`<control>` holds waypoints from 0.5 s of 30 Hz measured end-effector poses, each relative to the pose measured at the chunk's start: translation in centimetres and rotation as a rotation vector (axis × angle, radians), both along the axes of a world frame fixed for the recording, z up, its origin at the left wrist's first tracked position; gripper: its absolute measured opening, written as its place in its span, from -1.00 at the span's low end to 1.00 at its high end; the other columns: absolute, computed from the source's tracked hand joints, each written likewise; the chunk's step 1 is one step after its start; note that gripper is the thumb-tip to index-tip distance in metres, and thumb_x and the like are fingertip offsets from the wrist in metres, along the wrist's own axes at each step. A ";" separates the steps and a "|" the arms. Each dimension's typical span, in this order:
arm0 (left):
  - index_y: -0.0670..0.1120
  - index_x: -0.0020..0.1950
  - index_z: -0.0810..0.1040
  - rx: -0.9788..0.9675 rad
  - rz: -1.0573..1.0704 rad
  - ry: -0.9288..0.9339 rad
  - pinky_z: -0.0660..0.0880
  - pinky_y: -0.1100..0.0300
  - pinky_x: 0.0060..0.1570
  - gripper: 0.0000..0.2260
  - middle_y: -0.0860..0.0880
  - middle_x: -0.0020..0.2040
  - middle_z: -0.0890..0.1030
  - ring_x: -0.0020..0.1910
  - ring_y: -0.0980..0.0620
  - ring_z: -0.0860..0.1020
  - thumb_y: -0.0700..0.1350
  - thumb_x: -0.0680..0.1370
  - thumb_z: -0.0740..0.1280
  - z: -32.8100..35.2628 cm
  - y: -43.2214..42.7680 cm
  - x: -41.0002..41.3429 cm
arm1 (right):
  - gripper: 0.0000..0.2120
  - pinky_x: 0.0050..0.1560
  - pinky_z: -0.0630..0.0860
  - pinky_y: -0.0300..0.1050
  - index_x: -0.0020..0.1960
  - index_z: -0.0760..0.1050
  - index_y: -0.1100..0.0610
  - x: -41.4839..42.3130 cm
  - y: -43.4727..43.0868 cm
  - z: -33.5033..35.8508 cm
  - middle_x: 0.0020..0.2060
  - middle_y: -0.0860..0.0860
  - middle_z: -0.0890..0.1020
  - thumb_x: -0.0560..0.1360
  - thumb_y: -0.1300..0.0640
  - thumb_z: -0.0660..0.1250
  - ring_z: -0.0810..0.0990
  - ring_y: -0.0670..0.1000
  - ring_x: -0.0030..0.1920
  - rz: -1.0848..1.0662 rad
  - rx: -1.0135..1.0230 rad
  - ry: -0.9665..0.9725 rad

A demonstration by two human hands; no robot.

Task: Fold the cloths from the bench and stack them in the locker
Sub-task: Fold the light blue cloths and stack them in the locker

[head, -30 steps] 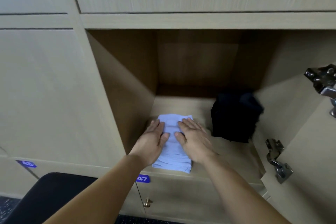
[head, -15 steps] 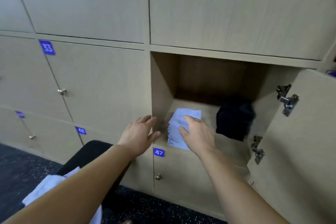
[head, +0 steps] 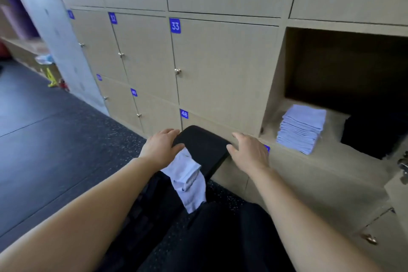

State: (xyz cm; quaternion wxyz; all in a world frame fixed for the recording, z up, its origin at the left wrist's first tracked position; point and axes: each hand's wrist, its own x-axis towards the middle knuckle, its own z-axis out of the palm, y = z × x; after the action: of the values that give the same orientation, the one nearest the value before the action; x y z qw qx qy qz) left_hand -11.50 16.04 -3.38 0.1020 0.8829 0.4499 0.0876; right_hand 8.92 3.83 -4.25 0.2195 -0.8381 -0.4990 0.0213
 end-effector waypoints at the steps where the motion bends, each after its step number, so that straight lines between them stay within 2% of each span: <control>1: -0.08 0.52 0.30 -0.007 0.024 -0.005 0.33 0.01 0.36 -0.52 -0.06 0.48 0.37 0.40 -0.09 0.39 0.06 0.64 0.22 -0.3 0.3 -1.0 | -0.61 0.14 0.41 -0.03 0.37 0.40 0.07 -0.8 0.6 -0.4 0.22 0.07 0.57 0.58 -0.02 0.21 0.48 0.13 0.27 0.026 -0.007 0.004; 5: -0.06 0.50 0.34 -0.058 0.108 -0.025 0.32 0.05 0.34 -0.54 -0.05 0.44 0.42 0.39 -0.08 0.39 0.04 0.62 0.23 -2.5 1.6 -4.3 | -0.58 0.15 0.41 -0.06 0.42 0.36 0.05 -3.5 2.9 -2.0 0.26 0.03 0.55 0.58 -0.02 0.21 0.47 0.10 0.28 0.125 -0.050 -0.005; 8: -0.07 0.34 0.48 -0.107 0.173 -0.038 0.44 0.04 0.17 -0.65 -0.07 0.25 0.57 0.21 -0.10 0.50 0.03 0.60 0.23 -5.5 2.7 -6.0 | -0.58 0.13 0.45 -0.04 0.41 0.36 0.05 -4.7 5.0 -3.8 0.24 0.02 0.55 0.58 0.00 0.21 0.48 0.09 0.26 0.180 -0.101 0.024; 12: -0.08 0.10 0.55 -0.138 0.240 -0.044 0.48 0.04 0.02 -0.78 -0.03 0.01 0.62 0.04 -0.11 0.56 0.02 0.59 0.26 -9.3 3.9 -6.4 | -0.67 0.09 0.49 0.01 0.27 0.46 0.12 -5.5 8.1 -6.4 0.14 0.02 0.59 0.57 0.01 0.21 0.50 0.09 0.19 0.216 -0.156 0.026; 15: -0.10 0.16 0.57 -0.138 0.293 -0.049 0.45 0.07 0.06 -0.75 -0.03 0.05 0.62 0.07 -0.09 0.56 0.01 0.60 0.26 -11.8 4.8 -5.6 | -0.75 -0.03 0.48 -0.02 0.15 0.47 0.13 -5.7 10.6 -8.2 0.04 -0.01 0.59 0.57 0.01 0.20 0.52 0.08 0.09 0.250 -0.204 0.015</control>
State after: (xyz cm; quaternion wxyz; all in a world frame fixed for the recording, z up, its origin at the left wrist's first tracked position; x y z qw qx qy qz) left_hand -17.14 20.81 -15.22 0.1592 0.7963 0.5762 0.0918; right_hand 3.17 14.46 -12.46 0.1324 -0.7873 -0.5929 0.1053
